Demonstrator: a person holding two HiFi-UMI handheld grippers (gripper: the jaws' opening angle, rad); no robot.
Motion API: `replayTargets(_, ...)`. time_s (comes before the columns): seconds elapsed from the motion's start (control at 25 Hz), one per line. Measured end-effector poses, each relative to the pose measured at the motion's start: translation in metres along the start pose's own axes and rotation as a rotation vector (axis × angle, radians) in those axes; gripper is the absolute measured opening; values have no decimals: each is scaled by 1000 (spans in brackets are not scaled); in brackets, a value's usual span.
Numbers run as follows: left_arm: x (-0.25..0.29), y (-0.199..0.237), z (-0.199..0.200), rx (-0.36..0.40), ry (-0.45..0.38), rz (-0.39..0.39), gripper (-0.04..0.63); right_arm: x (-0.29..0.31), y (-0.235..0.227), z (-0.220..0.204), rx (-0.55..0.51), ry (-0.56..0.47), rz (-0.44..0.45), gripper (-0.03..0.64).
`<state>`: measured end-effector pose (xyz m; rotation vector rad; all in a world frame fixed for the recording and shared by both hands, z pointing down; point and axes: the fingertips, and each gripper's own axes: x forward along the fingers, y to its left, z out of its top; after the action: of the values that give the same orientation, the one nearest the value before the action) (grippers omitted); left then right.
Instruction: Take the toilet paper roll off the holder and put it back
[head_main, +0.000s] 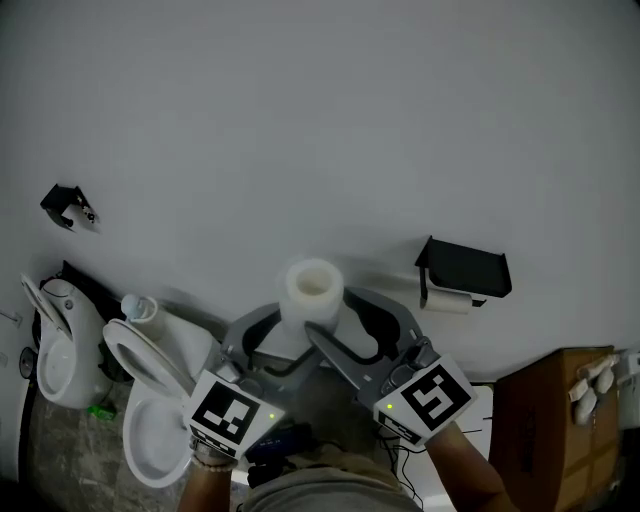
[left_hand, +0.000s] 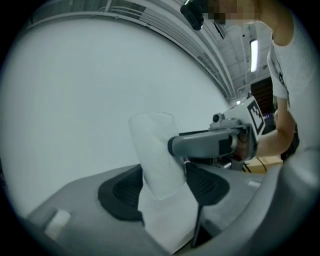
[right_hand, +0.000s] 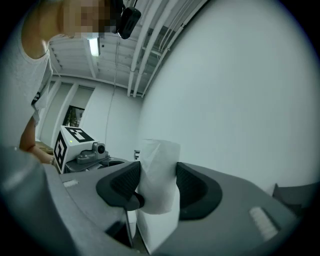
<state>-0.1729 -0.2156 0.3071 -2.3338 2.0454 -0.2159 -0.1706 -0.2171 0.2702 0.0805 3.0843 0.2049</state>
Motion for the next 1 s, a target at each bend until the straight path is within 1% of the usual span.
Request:
replayTargets(0.32, 46, -28, 0, -13, -15, -121, 259, -52, -68, -1, -2, -8, -213, 233)
replayTargets(0.48, 62, -38, -4, 37, -38, -167, 258, -80, -103, 5, -18, -15, -318, 233)
replayTargets(0.64, 74, -47, -2, 33, -48, -192, 239, -107, -137, 11, -42, -19, -411, 233)
replayTargets(0.84, 81, -52, -3, 5, -34, -210, 212, -135, -174, 18, -70, -18, -516, 232)
replayTargets(1.0, 85, -52, -7, 26, -40, -214, 181, -151, -199, 17, -97, -10, -584, 229)
